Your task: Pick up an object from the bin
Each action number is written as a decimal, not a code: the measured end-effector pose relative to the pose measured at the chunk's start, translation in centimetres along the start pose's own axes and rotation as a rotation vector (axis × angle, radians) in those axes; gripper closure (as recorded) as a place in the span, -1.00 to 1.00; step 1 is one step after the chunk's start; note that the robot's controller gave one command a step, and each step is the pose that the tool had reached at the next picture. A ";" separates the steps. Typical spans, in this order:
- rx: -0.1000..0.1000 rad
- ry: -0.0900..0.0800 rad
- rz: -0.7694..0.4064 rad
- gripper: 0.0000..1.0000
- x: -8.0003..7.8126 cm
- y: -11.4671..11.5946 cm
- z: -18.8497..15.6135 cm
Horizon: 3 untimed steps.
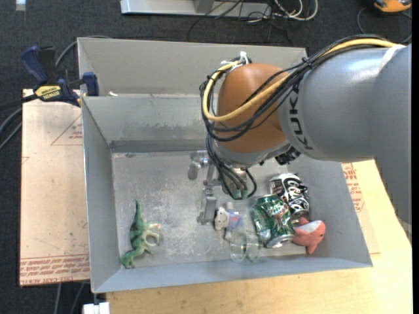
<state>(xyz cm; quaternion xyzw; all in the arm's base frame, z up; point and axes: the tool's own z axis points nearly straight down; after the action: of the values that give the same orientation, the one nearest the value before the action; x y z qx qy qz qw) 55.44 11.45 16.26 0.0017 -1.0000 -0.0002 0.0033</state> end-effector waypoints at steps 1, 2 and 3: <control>0.000 -0.001 0.001 -1.00 0.0 0.0 -0.2; -0.001 -0.004 -0.407 -1.00 0.8 1.2 -2.3; -0.001 -0.002 -0.318 -1.00 1.2 -2.1 -2.0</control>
Offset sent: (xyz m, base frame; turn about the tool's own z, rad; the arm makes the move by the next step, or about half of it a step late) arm -0.0115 0.0154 0.0293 -0.5409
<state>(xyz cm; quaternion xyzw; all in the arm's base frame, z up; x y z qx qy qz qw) 54.25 9.39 18.25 0.1602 -0.9871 -0.0014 0.0020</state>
